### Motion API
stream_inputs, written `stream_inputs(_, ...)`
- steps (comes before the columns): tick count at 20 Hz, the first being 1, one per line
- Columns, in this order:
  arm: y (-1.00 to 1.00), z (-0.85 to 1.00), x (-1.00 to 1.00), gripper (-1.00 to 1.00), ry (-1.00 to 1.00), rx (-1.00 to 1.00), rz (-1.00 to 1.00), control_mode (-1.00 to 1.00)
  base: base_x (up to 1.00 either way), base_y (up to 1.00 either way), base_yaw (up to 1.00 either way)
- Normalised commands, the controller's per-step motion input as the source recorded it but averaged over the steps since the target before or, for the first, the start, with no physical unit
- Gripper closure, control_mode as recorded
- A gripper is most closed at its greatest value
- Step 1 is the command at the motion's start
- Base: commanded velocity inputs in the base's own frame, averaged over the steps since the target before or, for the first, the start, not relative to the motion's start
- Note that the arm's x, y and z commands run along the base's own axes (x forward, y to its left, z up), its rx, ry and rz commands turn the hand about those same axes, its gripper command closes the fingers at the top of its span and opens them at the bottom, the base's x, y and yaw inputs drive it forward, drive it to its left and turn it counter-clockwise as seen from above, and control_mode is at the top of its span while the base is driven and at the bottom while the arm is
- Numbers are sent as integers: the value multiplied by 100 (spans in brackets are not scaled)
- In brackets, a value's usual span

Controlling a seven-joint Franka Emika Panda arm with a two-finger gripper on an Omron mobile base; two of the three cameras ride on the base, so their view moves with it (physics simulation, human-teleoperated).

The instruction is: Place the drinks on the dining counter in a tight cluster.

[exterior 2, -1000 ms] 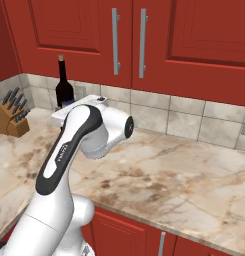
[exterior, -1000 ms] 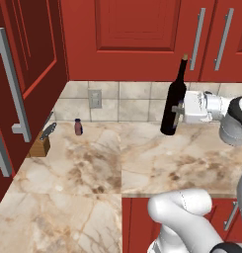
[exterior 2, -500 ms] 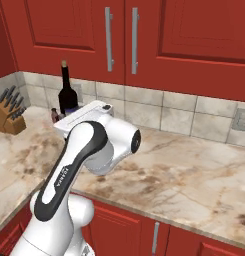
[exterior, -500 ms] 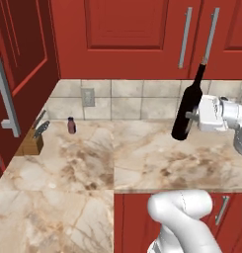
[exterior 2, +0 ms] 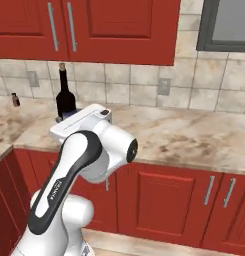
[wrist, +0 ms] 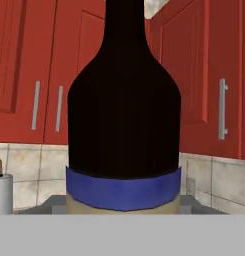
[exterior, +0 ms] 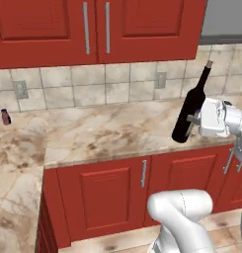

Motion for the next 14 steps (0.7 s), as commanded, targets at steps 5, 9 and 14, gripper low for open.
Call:
stream_inputs(5, 0, 0, 0, 100, 0, 0, 0, 100, -51, -16, -71)
stream_inputs(9, 0, 0, 0, 100, 0, 0, 0, 100, -33, 1, -84)
stream_inputs(14, 0, 0, 0, 100, 0, 0, 0, 100, -28, 5, -90)
